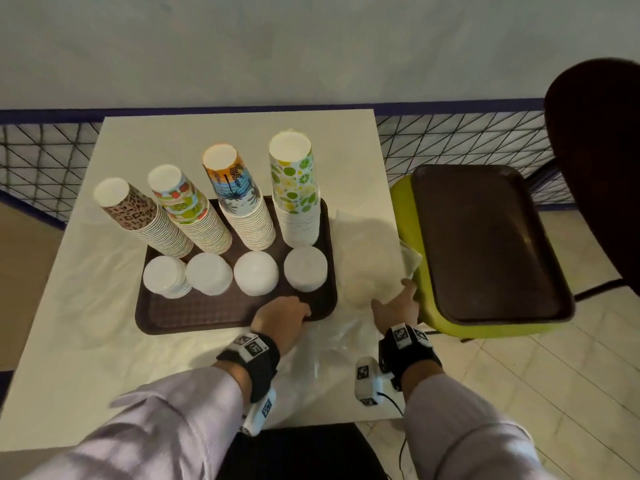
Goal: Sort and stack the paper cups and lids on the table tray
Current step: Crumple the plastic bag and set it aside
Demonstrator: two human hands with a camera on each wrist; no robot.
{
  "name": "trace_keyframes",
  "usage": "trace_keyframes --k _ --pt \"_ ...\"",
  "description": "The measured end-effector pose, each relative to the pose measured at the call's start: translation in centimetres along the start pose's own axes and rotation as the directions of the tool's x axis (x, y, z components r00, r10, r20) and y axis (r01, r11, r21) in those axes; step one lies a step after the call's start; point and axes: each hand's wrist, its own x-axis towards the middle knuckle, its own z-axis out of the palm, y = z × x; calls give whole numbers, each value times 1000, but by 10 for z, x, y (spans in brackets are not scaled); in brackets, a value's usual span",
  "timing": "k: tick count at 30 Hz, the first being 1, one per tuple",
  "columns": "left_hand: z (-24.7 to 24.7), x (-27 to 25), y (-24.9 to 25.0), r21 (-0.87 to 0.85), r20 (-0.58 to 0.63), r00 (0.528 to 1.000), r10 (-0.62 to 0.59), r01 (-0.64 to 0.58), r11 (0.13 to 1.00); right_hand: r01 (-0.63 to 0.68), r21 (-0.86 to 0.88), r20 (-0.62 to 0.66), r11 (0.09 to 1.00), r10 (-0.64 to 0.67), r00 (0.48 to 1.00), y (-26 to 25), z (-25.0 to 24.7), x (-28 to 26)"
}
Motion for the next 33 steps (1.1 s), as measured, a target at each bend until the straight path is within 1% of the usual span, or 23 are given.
trace_keyframes --k 2,4,7,9,11,13,15,17,19,21,22,23,24,25,26,27,28,29,30,31,33 --pt "3 2 -2 48 13 1000 9 -10 999 46 56 38 997 -48 998 2 -3 1" --pt "4 5 -2 59 21 1000 19 -20 998 85 81 45 993 -89 995 2 -8 1" --pt "1 4 -2 45 32 999 10 -11 999 171 114 -63 979 -165 984 4 -18 -3" --pt "1 2 -3 21 18 1000 16 -17 1000 236 120 -132 964 -220 967 7 -26 -7" --pt "0 0 -3 19 2 1000 28 -28 999 269 123 -178 955 -246 953 7 -37 -14" --pt "1 -2 -3 19 -6 999 39 -39 999 291 118 -257 949 -254 932 9 -46 -21" --pt "2 -3 -4 9 -6 999 46 -46 999 326 129 -351 936 -265 898 14 -55 -27" --pt "2 -4 -6 -16 -8 999 53 -54 998 302 147 -415 942 -218 883 25 -63 -33" --pt "3 -6 -7 -60 -22 998 59 -60 996 313 170 -490 934 -195 849 39 -66 -42" --pt "6 -13 -8 -101 -85 992 90 -99 990 304 164 -520 939 -179 835 53 -62 -56" --pt "7 -17 -8 -104 -134 984 117 -131 986 294 155 -514 943 -177 839 59 -57 -61" --pt "8 -24 -8 -103 -159 977 146 -163 981 281 134 -497 950 -181 849 65 -51 -65" --pt "12 -31 -8 -101 -152 973 175 -191 976 264 114 -464 958 -184 867 70 -44 -71" --pt "13 -38 -8 -102 -110 974 199 -210 972 257 98 -425 961 -193 884 74 -38 -75" --pt "20 -44 -9 -93 -31 977 210 -212 973 265 80 -378 961 -217 900 76 -32 -80" --pt "25 -50 -9 -46 55 976 211 -209 977 278 35 -327 960 -252 911 77 -26 -86" --pt "31 -53 -10 32 133 968 215 -221 975 311 -50 -271 949 -313 911 78 -21 -94" --pt "36 -58 -12 99 204 957 207 -230 968 373 -150 -217 916 -399 891 77 -14 -103" --pt "40 -61 -13 123 234 953 191 -224 967 449 -232 -170 863 -490 855 78 -6 -110" --pt "41 -65 -16 107 230 958 173 -202 974 509 -277 -130 815 -557 821 76 1 -118" --pt "41 -71 -19 62 154 971 182 -194 979 575 -334 -34 747 -619 784 72 13 -131"
